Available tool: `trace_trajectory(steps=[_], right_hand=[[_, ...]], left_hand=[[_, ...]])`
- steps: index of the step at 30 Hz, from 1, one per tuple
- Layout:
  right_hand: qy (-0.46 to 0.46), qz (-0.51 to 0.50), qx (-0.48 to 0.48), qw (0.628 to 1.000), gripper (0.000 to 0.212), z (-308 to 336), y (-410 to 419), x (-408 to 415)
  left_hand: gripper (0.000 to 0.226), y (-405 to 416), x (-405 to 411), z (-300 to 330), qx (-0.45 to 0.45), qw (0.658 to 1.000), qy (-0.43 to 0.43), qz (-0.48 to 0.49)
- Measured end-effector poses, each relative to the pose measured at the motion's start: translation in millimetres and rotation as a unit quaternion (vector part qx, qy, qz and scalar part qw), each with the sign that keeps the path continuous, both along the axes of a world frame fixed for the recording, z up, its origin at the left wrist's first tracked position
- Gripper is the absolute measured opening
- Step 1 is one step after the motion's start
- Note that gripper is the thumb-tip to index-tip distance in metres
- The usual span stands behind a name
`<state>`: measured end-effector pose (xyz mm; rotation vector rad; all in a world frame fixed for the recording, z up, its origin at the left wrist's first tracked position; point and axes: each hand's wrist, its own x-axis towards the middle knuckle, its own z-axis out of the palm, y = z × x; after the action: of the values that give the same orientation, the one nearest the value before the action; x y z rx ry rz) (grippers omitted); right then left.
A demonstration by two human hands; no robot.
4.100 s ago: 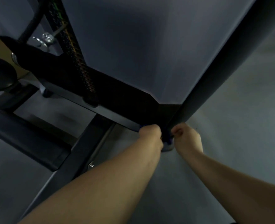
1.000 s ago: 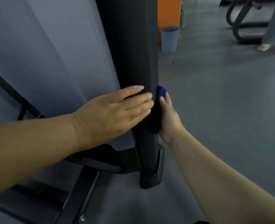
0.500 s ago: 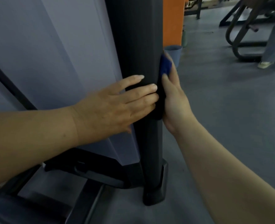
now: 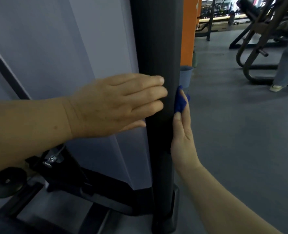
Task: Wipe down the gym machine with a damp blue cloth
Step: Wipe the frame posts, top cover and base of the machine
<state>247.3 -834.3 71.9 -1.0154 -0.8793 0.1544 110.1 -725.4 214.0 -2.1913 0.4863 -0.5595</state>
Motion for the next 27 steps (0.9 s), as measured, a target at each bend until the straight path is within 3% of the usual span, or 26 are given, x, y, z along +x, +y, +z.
trace_trajectory(steps=[3, 8, 10, 14, 19, 24, 27], right_hand=[[0.017, -0.003, -0.045, 0.999, 0.051, -15, -13, -20], [-0.078, -0.062, -0.002, 0.995, 0.046, 50, -3, -10], [-0.115, -0.088, -0.001, 0.989, 0.049, 43, -3, -14], [-0.146, -0.109, -0.025, 0.983, 0.055, 20, -7, -27], [-0.127, -0.1, 0.044, 0.986, 0.048, 73, 8, -3], [-0.169, -0.113, -0.006, 0.979, 0.055, 54, -3, -20], [-0.159, -0.098, 0.018, 0.982, 0.047, 99, 2, -8]], left_hand=[[0.052, 6, 1, 4, 0.086, 0.996, -0.022, -0.019], [0.018, -7, 2, 12, 0.013, 0.999, -0.012, -0.037], [0.016, -11, 0, 24, 0.03, 0.998, -0.021, -0.043], [0.025, -12, -1, 55, 0.066, 0.996, -0.06, 0.001], [0.032, -18, 10, 87, 0.048, 0.993, -0.108, 0.003], [0.06, -19, 25, 128, 0.082, 0.975, -0.194, 0.065], [0.064, -19, 27, 140, 0.079, 0.97, -0.211, 0.092]])
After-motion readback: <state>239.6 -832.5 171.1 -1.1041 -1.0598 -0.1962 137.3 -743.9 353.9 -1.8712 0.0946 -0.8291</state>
